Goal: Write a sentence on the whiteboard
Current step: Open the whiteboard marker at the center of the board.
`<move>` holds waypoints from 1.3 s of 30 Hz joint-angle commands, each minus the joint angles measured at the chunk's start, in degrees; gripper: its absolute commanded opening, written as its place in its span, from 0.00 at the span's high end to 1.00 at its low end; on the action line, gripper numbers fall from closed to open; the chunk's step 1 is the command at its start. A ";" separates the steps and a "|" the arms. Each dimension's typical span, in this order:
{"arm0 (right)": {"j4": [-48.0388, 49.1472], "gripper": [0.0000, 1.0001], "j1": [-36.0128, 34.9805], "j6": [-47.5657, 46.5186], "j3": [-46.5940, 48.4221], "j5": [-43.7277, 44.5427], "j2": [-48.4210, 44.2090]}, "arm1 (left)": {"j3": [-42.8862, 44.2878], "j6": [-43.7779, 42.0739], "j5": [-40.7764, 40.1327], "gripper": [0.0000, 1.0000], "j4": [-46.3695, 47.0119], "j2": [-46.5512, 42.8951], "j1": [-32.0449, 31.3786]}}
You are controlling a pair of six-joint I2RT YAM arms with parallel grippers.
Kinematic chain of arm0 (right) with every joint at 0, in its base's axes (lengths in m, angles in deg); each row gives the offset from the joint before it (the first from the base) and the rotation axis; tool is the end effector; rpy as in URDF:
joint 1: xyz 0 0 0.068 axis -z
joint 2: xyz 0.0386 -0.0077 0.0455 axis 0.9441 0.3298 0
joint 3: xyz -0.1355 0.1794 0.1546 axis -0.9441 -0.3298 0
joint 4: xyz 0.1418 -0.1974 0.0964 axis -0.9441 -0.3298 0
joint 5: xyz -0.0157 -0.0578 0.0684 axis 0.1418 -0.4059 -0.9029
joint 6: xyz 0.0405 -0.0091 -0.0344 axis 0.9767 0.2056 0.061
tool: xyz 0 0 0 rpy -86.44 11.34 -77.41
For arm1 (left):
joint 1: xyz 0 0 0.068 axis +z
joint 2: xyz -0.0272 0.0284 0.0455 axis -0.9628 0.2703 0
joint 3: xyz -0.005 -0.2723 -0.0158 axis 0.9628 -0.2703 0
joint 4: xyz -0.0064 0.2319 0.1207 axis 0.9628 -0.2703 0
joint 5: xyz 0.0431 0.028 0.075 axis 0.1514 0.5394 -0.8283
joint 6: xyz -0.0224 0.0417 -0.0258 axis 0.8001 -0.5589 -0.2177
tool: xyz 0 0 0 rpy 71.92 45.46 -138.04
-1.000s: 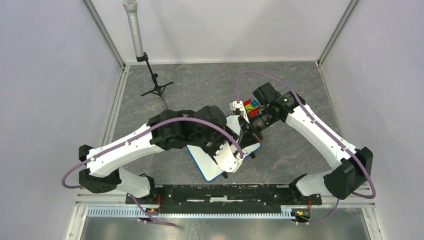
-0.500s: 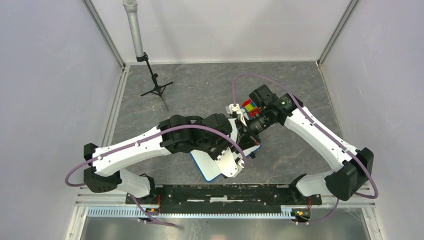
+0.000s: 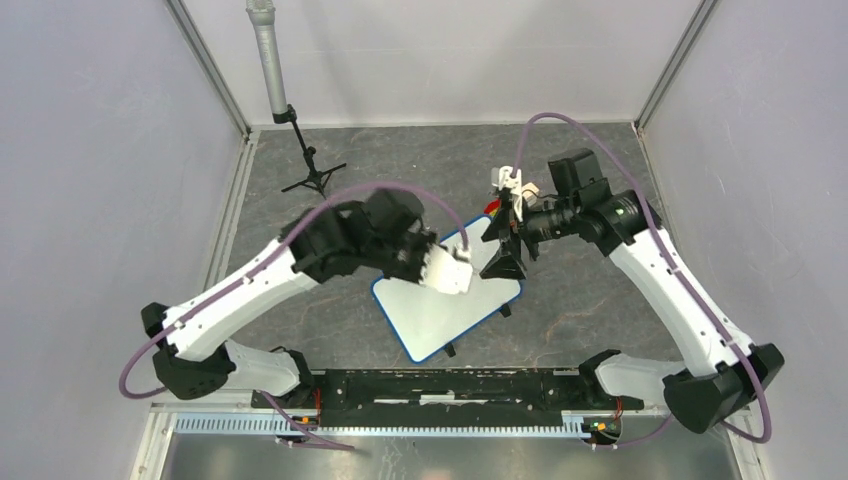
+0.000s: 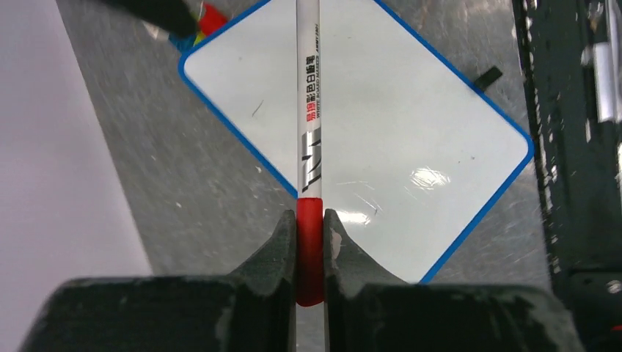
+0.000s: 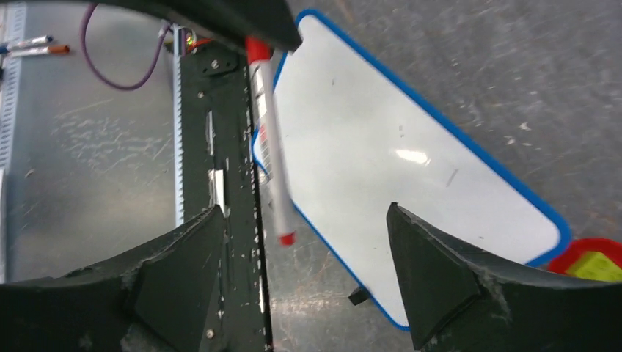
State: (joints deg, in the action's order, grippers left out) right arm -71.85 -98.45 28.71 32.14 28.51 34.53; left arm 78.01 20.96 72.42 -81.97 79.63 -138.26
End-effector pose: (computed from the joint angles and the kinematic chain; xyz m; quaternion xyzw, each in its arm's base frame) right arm 0.1912 0.1327 0.3772 -0.5110 0.6807 0.4283 0.3034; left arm 0.1082 -0.2287 0.4010 0.8116 0.4690 -0.0729 0.3406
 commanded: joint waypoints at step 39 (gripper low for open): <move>70.56 0.41 -1.39 60.72 -19.37 -11.05 -4.31 | -2.32 39.51 37.27 0.98 15.32 -4.53 27.03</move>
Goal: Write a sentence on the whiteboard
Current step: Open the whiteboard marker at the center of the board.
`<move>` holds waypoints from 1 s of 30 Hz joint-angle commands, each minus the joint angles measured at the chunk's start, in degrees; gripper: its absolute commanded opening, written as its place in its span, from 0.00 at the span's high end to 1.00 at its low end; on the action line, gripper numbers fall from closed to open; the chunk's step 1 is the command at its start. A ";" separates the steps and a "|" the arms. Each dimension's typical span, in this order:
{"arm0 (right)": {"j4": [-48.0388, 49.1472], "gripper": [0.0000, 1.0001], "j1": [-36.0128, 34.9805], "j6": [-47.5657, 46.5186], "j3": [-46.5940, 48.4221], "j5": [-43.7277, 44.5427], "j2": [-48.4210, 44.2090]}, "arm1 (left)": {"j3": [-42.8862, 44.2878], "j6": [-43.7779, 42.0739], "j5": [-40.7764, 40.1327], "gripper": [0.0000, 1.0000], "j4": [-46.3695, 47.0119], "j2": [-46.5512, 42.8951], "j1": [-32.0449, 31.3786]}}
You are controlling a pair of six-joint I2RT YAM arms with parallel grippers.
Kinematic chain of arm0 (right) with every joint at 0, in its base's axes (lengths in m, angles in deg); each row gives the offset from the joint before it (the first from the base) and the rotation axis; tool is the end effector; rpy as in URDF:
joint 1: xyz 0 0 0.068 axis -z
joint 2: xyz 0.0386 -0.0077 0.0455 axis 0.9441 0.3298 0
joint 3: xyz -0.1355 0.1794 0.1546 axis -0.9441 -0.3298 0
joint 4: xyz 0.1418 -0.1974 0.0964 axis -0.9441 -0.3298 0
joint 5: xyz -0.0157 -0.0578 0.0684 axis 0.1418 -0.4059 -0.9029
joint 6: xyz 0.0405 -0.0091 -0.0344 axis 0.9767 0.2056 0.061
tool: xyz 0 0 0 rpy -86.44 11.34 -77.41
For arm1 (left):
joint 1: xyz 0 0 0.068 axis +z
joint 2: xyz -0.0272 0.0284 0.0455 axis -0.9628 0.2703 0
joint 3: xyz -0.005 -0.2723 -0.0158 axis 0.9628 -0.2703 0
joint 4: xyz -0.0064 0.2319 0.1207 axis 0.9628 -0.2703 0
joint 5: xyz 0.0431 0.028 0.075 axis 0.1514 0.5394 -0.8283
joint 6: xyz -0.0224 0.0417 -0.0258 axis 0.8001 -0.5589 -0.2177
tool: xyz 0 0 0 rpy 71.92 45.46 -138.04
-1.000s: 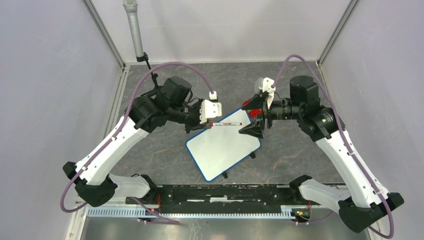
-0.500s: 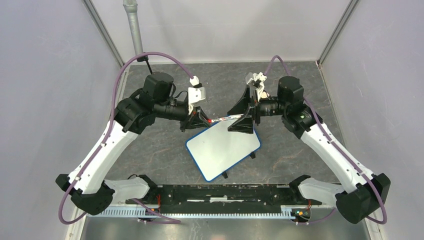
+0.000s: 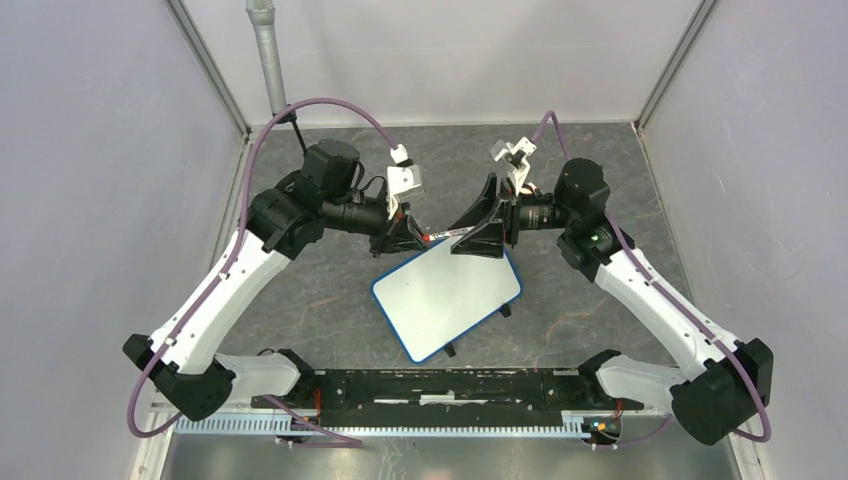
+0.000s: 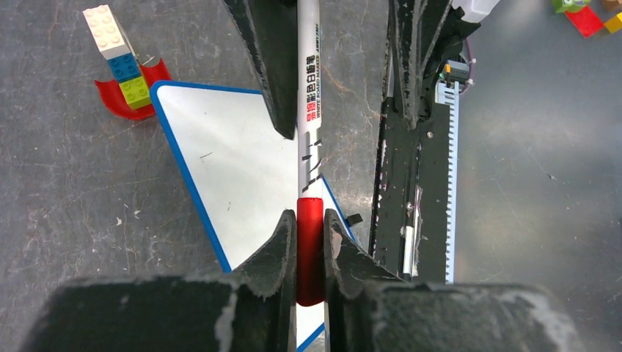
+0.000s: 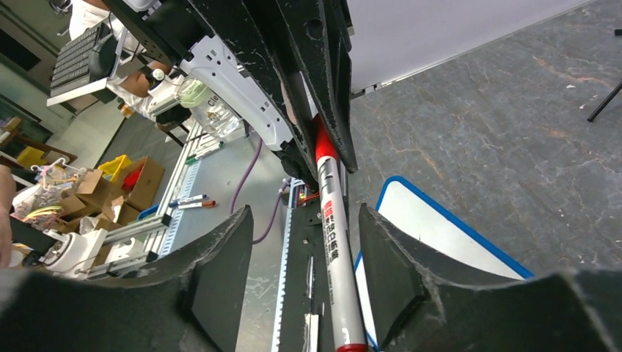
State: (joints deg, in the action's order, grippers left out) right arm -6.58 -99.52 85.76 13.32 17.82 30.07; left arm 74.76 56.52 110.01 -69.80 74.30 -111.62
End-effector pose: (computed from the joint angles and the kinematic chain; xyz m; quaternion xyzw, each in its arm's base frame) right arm 0.2061 0.1497 0.3830 -0.3632 0.5999 0.6273 0.3387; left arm 0.1729 -0.1621 0.4276 0.5353 0.6519 -0.3901 0.3691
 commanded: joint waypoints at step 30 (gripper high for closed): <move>-7.73 1.00 -1.15 -9.25 2.48 2.70 0.31 | 2.47 -0.65 1.79 0.98 -2.71 3.68 0.37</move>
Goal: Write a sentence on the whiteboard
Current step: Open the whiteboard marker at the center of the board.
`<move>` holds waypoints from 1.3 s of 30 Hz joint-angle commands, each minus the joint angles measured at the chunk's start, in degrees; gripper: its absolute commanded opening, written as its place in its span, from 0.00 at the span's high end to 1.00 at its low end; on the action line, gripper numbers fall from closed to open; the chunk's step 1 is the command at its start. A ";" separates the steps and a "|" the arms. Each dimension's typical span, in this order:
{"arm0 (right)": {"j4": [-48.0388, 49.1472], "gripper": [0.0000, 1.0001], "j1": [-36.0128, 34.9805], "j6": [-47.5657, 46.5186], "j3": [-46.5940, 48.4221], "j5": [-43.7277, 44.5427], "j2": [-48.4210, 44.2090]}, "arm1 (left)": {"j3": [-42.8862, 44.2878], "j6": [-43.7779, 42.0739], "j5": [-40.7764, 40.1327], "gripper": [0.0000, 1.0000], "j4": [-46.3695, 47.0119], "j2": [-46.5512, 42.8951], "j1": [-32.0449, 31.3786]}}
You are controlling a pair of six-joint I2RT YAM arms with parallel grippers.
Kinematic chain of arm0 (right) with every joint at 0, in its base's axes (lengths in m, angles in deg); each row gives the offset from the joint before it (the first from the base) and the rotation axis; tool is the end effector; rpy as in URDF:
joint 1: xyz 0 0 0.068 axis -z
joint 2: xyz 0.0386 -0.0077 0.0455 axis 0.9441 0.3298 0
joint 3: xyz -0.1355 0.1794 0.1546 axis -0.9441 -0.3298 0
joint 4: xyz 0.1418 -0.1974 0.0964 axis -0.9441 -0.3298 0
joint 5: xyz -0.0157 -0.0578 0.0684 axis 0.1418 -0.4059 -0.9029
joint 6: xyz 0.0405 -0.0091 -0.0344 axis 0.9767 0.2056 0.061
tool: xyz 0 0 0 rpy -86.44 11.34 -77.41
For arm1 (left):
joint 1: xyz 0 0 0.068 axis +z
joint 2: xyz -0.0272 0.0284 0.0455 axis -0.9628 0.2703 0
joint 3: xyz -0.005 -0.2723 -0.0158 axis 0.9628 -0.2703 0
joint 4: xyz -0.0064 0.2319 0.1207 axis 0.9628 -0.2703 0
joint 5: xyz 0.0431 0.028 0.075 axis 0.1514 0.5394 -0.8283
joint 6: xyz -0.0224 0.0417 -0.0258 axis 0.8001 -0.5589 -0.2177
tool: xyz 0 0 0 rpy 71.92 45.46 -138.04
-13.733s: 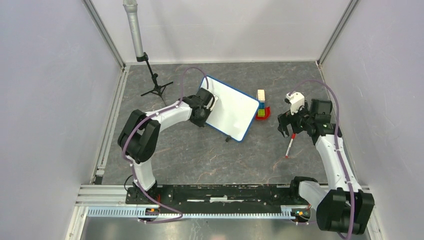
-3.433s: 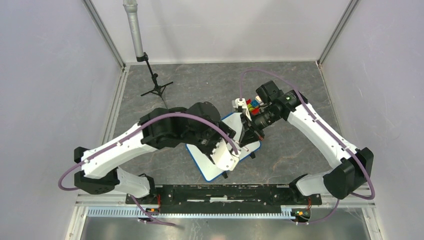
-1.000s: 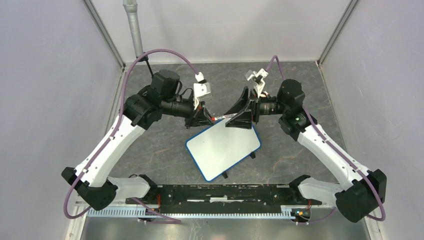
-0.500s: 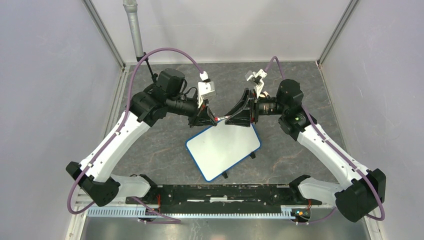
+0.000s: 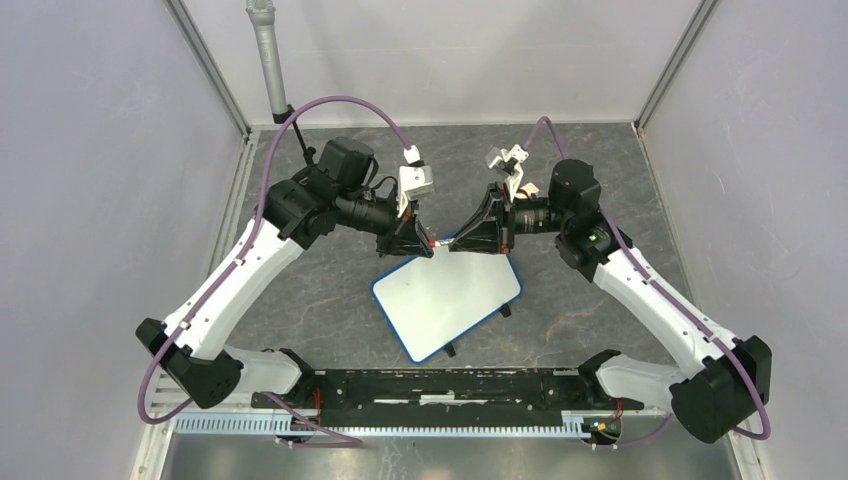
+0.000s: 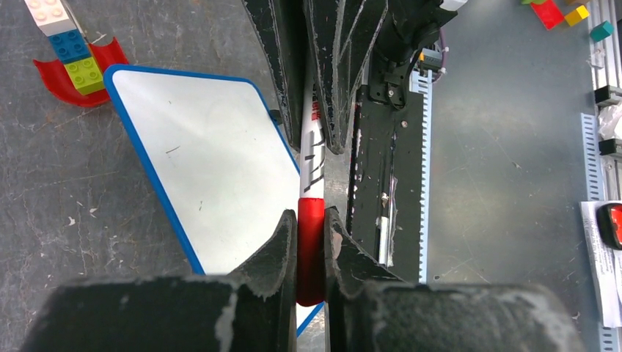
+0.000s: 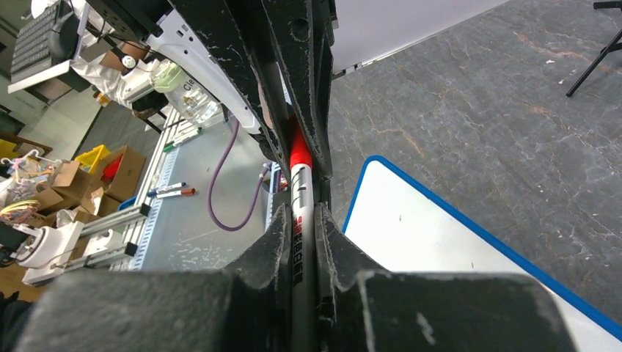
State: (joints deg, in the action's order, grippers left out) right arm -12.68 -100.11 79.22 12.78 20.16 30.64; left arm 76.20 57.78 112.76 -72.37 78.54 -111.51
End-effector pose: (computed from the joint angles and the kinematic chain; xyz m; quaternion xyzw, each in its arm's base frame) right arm 0.2082 0.1532 0.3679 -0.3656 0.6223 0.6037 0.3385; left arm 0.1866 -0.1735 0.4158 0.5271 0.6708 -0.4137 0.3181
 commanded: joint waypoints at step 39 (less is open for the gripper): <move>6.90 0.85 -0.43 6.08 -0.79 -0.58 -0.99 | -0.01 2.74 -2.25 0.98 4.68 -0.73 0.52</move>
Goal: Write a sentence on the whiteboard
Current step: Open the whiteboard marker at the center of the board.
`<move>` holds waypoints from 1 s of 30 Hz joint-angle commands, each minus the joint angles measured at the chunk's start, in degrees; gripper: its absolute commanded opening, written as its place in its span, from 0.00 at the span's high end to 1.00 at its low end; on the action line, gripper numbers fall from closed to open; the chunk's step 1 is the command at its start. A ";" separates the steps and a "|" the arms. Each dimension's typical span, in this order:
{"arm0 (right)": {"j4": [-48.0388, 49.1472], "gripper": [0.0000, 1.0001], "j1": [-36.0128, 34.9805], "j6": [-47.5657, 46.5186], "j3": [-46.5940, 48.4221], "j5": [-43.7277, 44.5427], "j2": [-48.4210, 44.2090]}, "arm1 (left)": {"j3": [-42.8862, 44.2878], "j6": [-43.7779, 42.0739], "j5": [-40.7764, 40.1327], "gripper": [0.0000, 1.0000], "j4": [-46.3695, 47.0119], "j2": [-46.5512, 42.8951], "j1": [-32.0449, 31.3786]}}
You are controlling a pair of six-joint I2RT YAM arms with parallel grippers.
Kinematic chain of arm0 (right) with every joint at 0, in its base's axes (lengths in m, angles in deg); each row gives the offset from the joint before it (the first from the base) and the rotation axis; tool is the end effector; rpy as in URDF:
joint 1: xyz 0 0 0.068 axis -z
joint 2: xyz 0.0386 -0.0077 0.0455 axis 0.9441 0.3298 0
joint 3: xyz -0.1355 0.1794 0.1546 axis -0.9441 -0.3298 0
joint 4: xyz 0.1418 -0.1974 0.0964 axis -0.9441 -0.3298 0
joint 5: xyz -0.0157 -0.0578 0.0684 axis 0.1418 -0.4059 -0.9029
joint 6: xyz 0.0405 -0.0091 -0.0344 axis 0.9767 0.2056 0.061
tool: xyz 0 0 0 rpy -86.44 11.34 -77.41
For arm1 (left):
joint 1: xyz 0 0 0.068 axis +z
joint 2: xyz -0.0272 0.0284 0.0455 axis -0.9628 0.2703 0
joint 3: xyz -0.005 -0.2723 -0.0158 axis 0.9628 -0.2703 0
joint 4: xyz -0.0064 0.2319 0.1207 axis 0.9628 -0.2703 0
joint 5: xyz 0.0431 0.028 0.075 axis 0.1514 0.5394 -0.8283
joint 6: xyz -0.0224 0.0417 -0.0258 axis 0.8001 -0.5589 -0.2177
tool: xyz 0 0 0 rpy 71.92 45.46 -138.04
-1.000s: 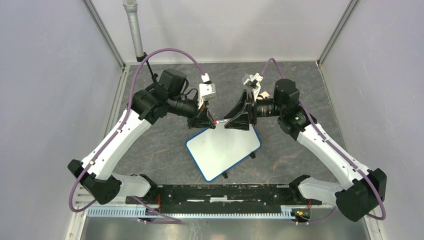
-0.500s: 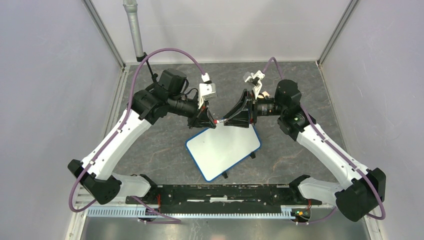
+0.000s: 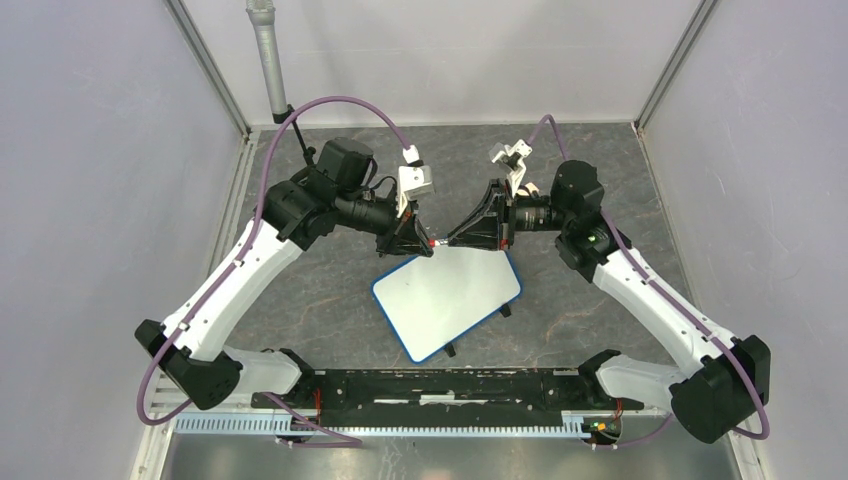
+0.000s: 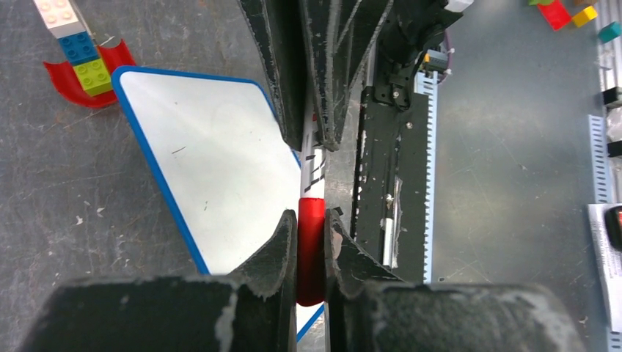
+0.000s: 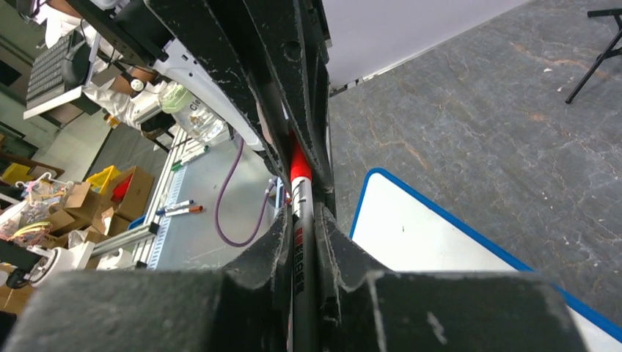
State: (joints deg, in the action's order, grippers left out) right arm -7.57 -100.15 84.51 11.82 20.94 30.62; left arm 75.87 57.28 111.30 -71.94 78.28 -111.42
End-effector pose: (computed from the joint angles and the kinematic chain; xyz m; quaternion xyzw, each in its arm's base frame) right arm 0.2091 0.1536 0.3703 -0.3464 0.6195 0.6168 0.3403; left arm 0.1872 -0.1726 0.4152 0.5275 0.6735 -0.4018 0.3267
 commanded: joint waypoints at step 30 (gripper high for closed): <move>-34.72 1.00 20.80 -33.51 8.51 -1.91 0.50 | -18.72 -13.77 -23.05 0.98 -2.87 -7.00 20.40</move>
State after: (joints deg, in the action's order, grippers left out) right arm -33.55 -79.35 61.98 17.32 17.71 31.74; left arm 61.77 48.32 101.20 -74.87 71.11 -92.27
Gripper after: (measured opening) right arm 0.124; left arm 0.156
